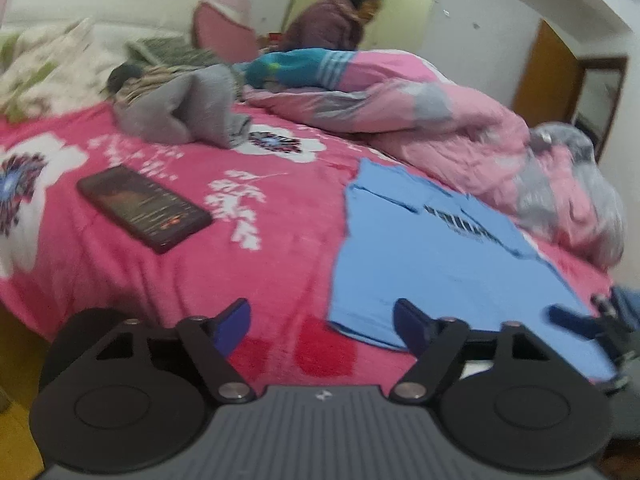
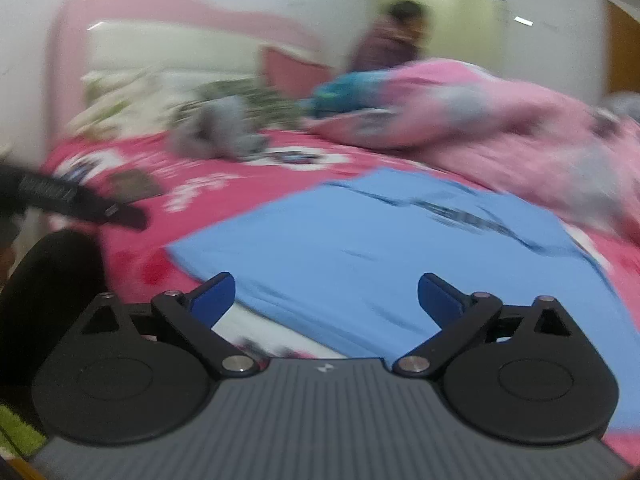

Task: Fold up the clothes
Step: 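Raise both open grippers and move them to the shirt's side edge, then close the left gripper on the shirt edge while the right gripper grasps beside it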

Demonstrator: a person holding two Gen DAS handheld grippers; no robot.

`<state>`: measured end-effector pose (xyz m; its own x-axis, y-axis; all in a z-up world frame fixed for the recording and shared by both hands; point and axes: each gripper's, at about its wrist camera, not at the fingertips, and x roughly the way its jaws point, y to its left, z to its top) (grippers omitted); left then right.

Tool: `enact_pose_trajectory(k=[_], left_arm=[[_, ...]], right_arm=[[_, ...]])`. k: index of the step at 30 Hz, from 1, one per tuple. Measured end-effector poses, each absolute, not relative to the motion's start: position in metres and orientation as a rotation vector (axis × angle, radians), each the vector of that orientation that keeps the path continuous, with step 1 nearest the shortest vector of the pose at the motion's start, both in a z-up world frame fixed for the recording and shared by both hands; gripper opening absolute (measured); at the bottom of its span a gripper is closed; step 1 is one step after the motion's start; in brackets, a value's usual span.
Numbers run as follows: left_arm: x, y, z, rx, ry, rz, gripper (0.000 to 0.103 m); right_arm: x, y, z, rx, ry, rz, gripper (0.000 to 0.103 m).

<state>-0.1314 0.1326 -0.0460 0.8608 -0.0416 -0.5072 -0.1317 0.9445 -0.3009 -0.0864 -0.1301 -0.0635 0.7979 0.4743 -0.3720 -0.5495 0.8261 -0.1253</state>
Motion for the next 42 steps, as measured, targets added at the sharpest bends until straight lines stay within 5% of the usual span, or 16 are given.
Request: enact_pose_trajectory(k=[8,15,17,24,26,33,36,40,42], left_arm=[[-0.120,0.176,-0.049,-0.489,0.564,0.043,0.048],[-0.110,0.190,-0.055,-0.581,0.562,-0.019,0.047],[-0.105,0.194,-0.058,-0.634,0.573,-0.069,0.047],[-0.064,0.206,-0.081,-0.980,0.667,-0.317,0.051],[-0.052,0.203,-0.085,-1.008,0.688,-0.343,0.060],[-0.005,0.190,-0.105,-1.086,0.786,-0.423,0.059],[0.014,0.180,-0.116,-1.086,0.836,-0.448,0.043],[0.026,0.166,-0.125,-1.041,0.887,-0.468,0.008],[0.028,0.161,-0.127,-1.006,0.902,-0.464,0.007]], right_arm=[[-0.069,-0.033,-0.076,-0.466,0.325,0.731,0.056],[-0.067,-0.007,-0.087,-0.552,0.351,0.786,0.022],[-0.068,-0.009,-0.084,-0.534,0.353,0.778,0.004],[-0.074,-0.033,-0.062,-0.394,0.316,0.747,0.003],[-0.078,-0.036,-0.060,-0.386,0.303,0.744,0.003],[-0.081,-0.039,-0.058,-0.380,0.286,0.747,0.003],[-0.078,-0.038,-0.059,-0.377,0.283,0.750,0.003],[-0.077,-0.041,-0.059,-0.369,0.284,0.751,0.004],[-0.077,-0.047,-0.057,-0.341,0.295,0.749,0.006]])
